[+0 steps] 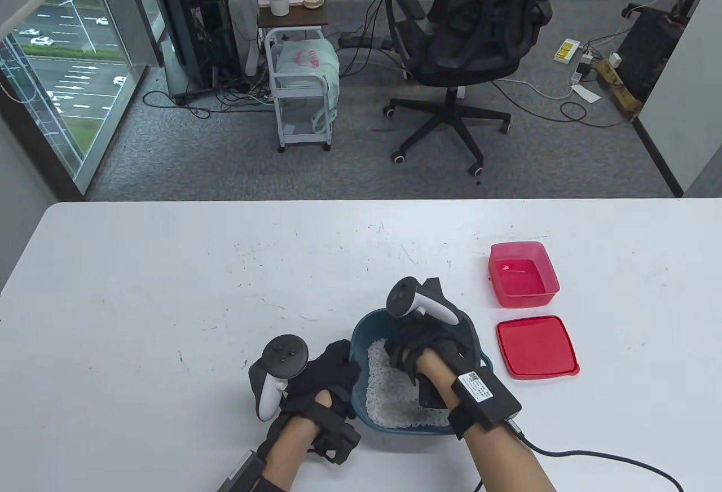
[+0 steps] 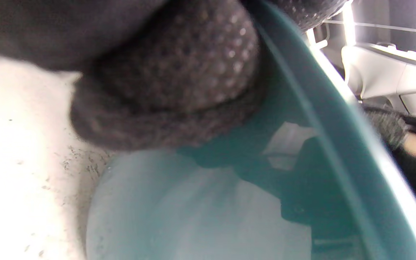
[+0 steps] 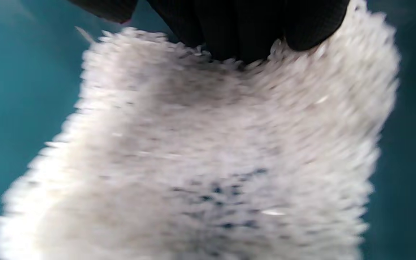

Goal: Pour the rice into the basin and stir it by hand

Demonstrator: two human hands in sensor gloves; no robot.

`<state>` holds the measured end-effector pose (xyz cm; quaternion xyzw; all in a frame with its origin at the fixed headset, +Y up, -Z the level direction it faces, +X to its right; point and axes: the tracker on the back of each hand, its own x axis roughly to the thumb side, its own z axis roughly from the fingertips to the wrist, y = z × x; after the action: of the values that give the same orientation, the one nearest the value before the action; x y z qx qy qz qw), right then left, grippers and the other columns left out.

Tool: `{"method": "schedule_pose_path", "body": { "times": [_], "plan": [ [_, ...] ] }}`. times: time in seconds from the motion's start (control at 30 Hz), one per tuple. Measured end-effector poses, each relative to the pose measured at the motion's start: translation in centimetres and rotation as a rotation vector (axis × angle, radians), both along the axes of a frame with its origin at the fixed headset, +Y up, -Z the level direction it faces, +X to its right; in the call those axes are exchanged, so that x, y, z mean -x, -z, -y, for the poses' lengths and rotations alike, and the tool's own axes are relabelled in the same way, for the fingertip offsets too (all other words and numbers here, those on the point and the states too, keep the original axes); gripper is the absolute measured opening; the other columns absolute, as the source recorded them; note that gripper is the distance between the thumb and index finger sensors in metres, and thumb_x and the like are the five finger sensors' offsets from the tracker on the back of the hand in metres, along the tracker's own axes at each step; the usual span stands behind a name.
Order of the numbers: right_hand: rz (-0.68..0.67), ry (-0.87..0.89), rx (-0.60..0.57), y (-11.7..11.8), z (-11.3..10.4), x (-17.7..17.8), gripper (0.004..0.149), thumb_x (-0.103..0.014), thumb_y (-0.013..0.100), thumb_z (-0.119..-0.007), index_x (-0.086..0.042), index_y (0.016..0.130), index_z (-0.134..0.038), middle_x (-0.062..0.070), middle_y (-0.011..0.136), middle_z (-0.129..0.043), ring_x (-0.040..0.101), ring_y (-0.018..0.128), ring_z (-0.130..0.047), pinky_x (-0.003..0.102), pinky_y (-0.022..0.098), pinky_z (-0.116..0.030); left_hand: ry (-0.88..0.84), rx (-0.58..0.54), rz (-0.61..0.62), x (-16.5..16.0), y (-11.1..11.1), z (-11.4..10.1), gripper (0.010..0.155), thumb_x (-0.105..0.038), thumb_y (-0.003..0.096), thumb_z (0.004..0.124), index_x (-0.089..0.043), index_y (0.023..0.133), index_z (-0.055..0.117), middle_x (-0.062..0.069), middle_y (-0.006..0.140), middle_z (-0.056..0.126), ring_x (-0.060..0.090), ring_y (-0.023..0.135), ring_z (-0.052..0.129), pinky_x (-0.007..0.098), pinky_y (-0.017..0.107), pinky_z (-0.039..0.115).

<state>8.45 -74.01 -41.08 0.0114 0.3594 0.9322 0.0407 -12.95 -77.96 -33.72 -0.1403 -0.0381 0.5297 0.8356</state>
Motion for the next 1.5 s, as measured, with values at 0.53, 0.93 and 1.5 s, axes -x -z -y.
{"method": "schedule_pose_path", "body": {
  "times": [0.53, 0.93, 1.5],
  "plan": [
    [-0.285, 0.184, 0.322, -4.1, 1.8, 2.5, 0.066, -0.043, 0.033, -0.076, 0.013, 0.062, -0.097, 0.033, 0.049, -0.109, 0.050, 0.032, -0.108, 0.060, 0.021, -0.087, 0.002, 0.005, -0.010, -0.2, -0.2, 0.0, 0.062, -0.030, 0.0492, 0.080, -0.001, 0.102, 0.063, 0.030, 0.092, 0.080, 0.017, 0.006, 0.110, 0.026, -0.001, 0.098],
    [-0.033, 0.634, 0.269, -0.5, 1.3, 1.1, 0.067, -0.040, 0.040, -0.069, -0.006, 0.096, -0.054, 0.023, 0.099, -0.059, 0.047, 0.088, -0.063, 0.065, 0.057, -0.059, -0.001, -0.002, 0.007, -0.2, -0.1, 0.1, 0.063, -0.030, 0.0492, 0.080, -0.002, 0.102, 0.063, 0.030, 0.092, 0.079, 0.017, 0.006, 0.110, 0.026, -0.001, 0.098],
    [-0.115, -0.198, 0.173, -3.2, 1.4, 0.6, 0.067, -0.042, 0.036, -0.074, 0.013, 0.069, -0.090, 0.036, 0.054, -0.104, 0.050, 0.035, -0.108, 0.059, 0.020, -0.088, -0.010, 0.010, -0.012, -0.2, -0.2, 0.1, 0.062, -0.029, 0.0490, 0.080, -0.001, 0.102, 0.064, 0.030, 0.091, 0.080, 0.017, 0.006, 0.110, 0.026, -0.001, 0.098]
  ]
}}
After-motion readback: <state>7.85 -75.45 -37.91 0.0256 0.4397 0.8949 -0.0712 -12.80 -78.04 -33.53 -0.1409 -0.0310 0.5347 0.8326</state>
